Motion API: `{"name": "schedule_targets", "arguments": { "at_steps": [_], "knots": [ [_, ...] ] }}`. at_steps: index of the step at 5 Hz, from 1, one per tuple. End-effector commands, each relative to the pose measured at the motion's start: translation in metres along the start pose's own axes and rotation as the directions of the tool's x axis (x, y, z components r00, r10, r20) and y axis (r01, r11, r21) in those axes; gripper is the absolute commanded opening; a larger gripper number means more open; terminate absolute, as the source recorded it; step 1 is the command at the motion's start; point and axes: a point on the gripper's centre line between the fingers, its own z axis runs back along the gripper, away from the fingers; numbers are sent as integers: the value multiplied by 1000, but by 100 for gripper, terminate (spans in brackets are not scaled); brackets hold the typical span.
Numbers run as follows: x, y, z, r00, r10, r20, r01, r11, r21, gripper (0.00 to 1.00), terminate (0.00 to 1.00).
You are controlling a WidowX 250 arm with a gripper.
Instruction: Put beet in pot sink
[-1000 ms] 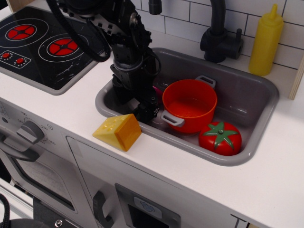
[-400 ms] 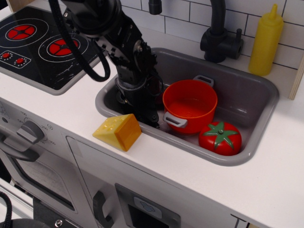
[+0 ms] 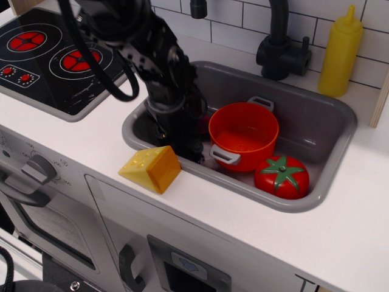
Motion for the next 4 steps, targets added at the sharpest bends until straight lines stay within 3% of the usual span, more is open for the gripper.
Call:
{"name": "schedule_targets", "arguments": {
  "at_steps": [1,2,3,4],
  "knots": [
    [35,37,59,981,155,116,-166,982,88,0,0],
    [46,38,80,966,222,131,-231,971,59,0,0],
    [59,29,98,961,257,102,-260,965,20,0,0],
    [60,2,96,974,226,31,-226,974,-6,0,0]
  ]
}}
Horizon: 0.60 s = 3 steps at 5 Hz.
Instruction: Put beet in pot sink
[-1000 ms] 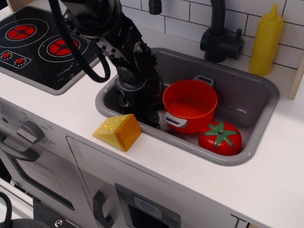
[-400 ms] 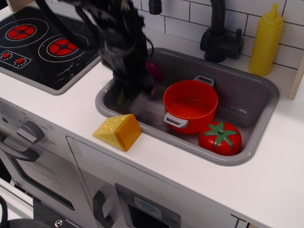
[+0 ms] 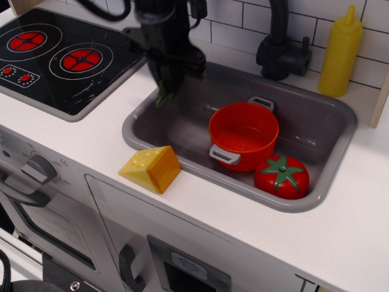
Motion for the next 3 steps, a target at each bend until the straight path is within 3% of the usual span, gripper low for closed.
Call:
{"name": "schedule_targets", "arguments": {
  "at_steps": [1,3],
  "knots": [
    [-8,-35,17,994,-95,-54,93,995,-30,0,0],
    [-16,-56,14,980,-124,-153,117,992,-53,0,0]
  ]
}}
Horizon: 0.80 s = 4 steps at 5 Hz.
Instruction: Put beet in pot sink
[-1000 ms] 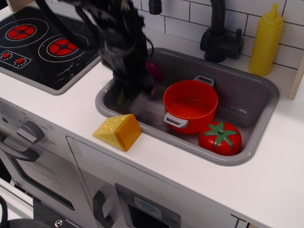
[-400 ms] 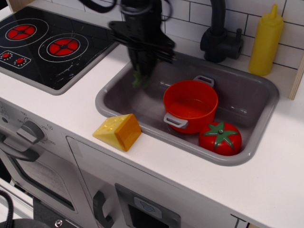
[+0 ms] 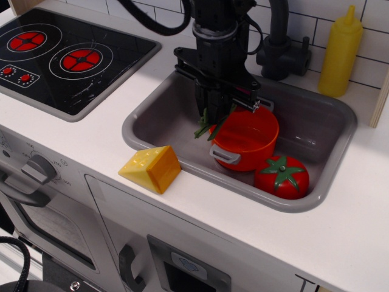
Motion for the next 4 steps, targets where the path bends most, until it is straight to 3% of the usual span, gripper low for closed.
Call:
{"name": "schedule_targets", "arguments": {
  "at_steps": [1,2,3,4],
  "knots": [
    [18,3,18,999,28,40,-28,1000,-5,100,0],
    [28,2,27,995,84,62,-83,996,-29,100,0],
    [31,3,39,981,123,150,-119,992,-38,100,0],
    [36,8,54,967,150,206,-133,987,-93,100,0]
  ]
}}
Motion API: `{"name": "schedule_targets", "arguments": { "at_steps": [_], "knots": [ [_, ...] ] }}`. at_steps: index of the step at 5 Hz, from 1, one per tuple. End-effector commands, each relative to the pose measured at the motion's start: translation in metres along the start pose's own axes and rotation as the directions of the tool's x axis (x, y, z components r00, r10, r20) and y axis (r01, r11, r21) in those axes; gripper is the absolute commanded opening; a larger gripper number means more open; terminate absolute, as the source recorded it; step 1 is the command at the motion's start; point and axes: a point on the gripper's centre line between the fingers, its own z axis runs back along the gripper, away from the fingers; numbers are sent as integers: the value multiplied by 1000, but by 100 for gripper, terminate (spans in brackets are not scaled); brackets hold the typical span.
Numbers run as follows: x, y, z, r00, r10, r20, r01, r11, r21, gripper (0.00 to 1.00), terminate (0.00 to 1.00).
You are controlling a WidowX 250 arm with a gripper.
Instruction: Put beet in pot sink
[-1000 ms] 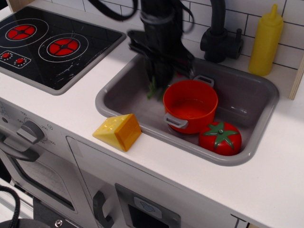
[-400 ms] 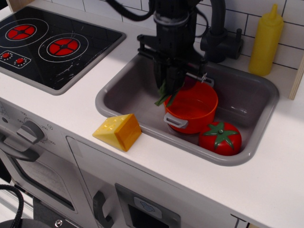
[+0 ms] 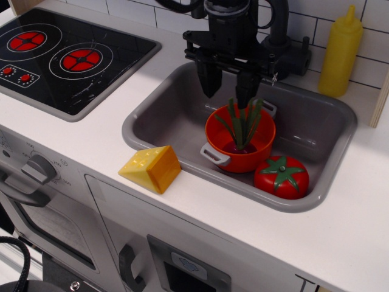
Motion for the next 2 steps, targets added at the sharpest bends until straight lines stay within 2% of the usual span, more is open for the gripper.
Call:
{"name": "schedule_targets", "arguments": {
  "at_steps": [1,2],
  "knots": [
    [14,11,36,992,24,123,-18,999,-46,100,0],
    [14,11,36,992,24,123,-18,999,-46,100,100]
  ]
}}
